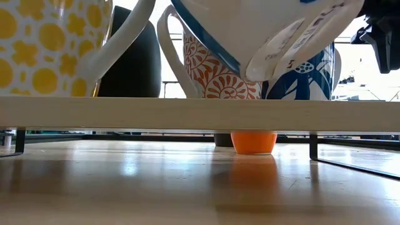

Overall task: Place coffee mugs
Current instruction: Put the blue mug on the shelf

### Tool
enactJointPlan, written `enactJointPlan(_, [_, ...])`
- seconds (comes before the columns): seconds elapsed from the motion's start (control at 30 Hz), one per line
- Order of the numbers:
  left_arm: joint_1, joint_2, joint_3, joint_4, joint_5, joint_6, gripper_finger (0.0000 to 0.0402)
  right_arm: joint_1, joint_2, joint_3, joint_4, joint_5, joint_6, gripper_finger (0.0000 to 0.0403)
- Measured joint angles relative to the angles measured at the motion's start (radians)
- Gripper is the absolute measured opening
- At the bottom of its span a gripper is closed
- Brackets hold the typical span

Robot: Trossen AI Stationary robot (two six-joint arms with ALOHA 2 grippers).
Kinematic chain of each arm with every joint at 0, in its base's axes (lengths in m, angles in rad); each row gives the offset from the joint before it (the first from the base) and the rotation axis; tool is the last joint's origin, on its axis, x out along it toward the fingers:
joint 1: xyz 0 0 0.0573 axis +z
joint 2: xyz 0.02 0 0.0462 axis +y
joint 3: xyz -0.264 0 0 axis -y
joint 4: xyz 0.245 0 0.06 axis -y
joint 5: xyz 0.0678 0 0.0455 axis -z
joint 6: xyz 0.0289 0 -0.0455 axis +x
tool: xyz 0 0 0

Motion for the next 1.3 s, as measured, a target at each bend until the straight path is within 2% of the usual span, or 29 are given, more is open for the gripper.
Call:
enactJointPlan(0.6, [0.013,0.000,0.000,-0.001,-0.007,0.038,0.0001,0.000,0.000,0.000,0.004,0.000,0.000,0.0071])
enactJointPlan(0.87, [0.026,0.029,-0.001,0.013,0.043,0.053,0.0001,0.000,0.000,0.000,0.004,-0.001,0.000,0.0071])
enactJointPlan(1.3, [0.041,0.039,0.005,0.041,0.039,0.083,0.0001,0.000,0.000,0.000,0.010,-0.001,-0.019,0.0071])
